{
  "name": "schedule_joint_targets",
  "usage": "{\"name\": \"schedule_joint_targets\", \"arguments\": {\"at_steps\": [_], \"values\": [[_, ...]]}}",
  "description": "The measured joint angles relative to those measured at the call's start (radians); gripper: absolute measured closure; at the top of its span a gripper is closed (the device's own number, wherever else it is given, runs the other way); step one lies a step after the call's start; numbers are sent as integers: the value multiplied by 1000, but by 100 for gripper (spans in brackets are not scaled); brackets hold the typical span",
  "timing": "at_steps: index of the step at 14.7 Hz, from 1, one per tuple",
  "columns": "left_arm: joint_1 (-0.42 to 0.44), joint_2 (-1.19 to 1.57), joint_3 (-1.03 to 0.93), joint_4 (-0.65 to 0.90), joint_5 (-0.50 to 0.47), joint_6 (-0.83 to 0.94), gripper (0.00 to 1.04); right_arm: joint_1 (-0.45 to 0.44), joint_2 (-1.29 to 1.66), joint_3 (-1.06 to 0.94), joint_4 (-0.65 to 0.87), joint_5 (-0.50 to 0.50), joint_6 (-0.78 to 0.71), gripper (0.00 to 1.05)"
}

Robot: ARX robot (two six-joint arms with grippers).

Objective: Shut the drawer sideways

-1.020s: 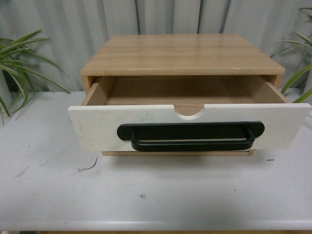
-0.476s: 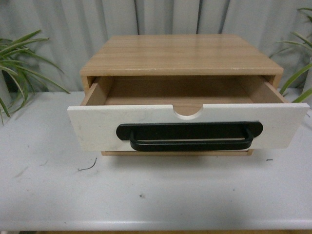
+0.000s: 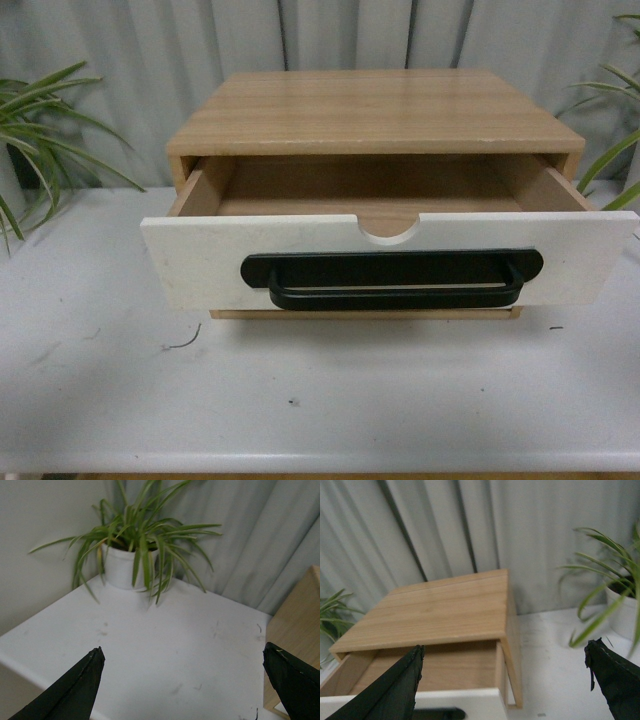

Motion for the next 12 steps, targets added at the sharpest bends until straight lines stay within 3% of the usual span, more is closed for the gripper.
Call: {"name": "schedule_joint_targets", "arguments": {"at_steps": [1,2,3,4,5,8,12], "values": [[6,150,83,74,76,82,7,41,92,56,62,-40,-66,6],[-54,413,272,34,187,334,7,102,267,193,114,-145,-261,6],[-142,601,473,-171,266,821,7,114,420,319,-35,-305,-708,6],[-179,647,608,-306,276,1108,7,89,463,391,-192,-364,-1137,6],[-201,653,635,-350,283,1185,7,82,476,416,-266,-370,-1305,6],[-273,673,652,-432,302,1282,7,77,518,448,-413,-380,-1617,6],[-323,715,652,-417,323,1287,7,73,545,486,-544,-351,-1802,6]]}}
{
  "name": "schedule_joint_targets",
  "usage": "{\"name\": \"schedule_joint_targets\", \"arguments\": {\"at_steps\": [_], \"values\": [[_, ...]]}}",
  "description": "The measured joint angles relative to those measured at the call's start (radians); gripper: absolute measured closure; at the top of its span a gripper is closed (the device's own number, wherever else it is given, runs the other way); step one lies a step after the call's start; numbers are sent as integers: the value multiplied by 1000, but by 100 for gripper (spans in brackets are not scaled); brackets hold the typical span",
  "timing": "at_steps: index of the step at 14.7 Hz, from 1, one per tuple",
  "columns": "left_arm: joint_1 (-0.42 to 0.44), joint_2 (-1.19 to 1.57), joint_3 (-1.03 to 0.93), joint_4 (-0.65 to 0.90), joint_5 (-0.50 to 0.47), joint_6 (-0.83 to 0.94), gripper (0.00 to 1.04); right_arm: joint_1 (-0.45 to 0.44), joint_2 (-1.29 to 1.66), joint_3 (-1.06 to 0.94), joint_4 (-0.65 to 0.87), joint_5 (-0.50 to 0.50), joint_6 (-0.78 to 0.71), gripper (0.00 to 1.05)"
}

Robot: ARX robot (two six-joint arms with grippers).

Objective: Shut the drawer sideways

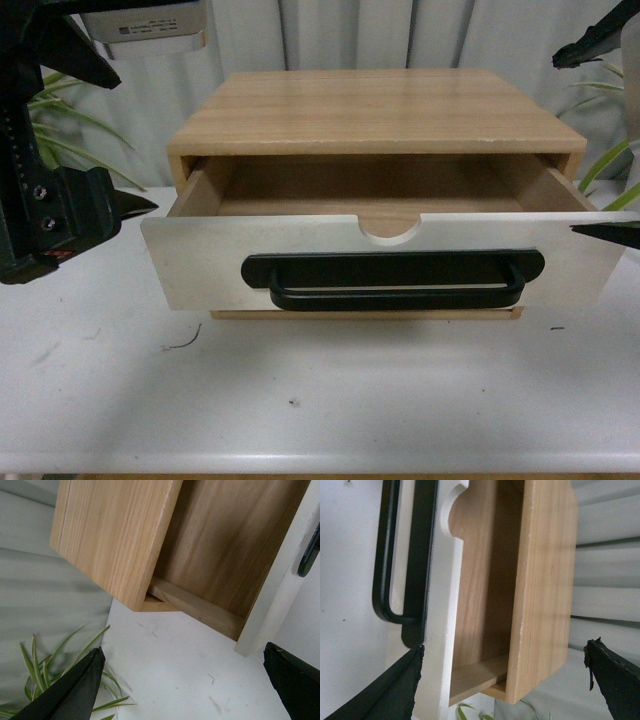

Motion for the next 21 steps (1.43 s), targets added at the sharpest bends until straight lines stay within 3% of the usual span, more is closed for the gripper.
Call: {"name": "schedule_joint_targets", "arguments": {"at_steps": [8,16,21], "values": [[-12,92,8,83,-14,-16,7,-22,138,39,64,55,-49,6],[50,26,22,-14,81,-61,7,-31,121,55,8,41,-44,6],[14,9,3,-27,98,-63,7,-15,111,55,-5,60,-45,6]]}}
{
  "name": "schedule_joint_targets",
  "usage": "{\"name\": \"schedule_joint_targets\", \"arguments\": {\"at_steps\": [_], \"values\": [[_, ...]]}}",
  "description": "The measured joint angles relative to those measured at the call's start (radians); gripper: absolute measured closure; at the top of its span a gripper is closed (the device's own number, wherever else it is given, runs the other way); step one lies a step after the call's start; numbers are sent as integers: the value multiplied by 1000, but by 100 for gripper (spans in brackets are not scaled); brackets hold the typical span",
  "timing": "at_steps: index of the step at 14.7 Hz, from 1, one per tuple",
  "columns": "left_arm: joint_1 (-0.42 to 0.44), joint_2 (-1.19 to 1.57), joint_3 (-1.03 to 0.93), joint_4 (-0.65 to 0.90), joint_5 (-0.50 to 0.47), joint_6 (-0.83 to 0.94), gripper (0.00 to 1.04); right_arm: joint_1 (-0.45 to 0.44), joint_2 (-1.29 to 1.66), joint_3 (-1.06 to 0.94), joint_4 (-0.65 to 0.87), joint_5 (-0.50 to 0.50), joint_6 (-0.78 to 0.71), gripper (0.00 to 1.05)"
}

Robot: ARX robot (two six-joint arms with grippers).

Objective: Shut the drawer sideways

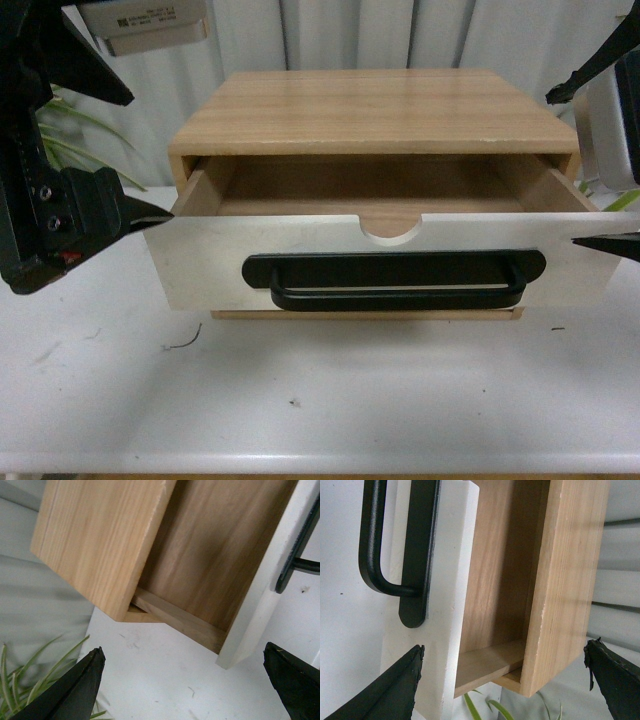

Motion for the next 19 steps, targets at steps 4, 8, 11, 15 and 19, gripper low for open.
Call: {"name": "schedule_joint_targets", "arguments": {"at_steps": [4,8,11,15,19], "values": [[-13,26,-9,29,-16,1,7,6,21,1,6,13,0,6],[-20,102,-22,100,-48,0,7,12,91,37,32,39,8,6],[-27,127,-22,130,-62,-10,7,5,120,48,34,38,17,6],[-31,161,-2,165,-76,-25,7,-11,157,97,51,45,19,6],[-31,193,25,207,-100,-44,7,-41,193,155,45,61,19,6]]}}
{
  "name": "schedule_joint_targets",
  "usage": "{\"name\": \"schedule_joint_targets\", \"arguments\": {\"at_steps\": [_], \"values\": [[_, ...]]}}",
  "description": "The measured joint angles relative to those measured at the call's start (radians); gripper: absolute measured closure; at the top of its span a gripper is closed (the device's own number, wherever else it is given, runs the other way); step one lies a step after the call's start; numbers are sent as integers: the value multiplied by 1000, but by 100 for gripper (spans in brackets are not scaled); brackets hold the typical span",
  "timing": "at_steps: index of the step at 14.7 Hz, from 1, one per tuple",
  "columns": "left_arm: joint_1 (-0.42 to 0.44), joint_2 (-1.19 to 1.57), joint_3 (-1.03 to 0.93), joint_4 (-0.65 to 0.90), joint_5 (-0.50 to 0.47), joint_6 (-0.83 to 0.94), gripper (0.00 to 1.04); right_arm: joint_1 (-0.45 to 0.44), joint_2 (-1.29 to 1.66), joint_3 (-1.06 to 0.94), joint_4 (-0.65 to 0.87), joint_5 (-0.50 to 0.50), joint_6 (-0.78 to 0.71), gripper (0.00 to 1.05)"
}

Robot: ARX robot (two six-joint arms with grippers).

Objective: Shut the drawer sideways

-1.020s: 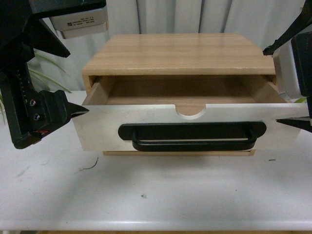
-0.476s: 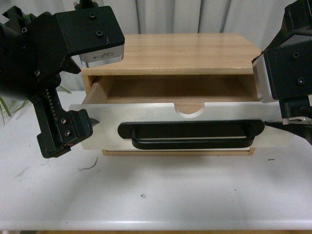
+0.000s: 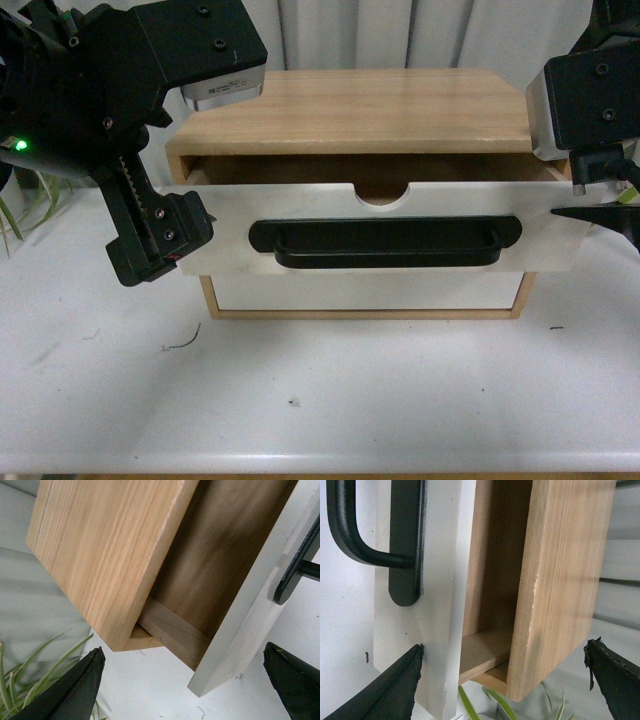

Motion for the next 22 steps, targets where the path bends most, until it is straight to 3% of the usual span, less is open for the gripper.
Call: {"name": "schedule_joint_targets", "arguments": {"at_steps": [8,16,22], "values": [[21,130,67,128,-62,-42,7,-42,81,96,3,27,-1,6],[12,203,183,114,-74,-68,7,-45,111,145,36,39,11,6],[5,208,192,98,-65,-95,7,-30,136,147,63,19,114,6]]}}
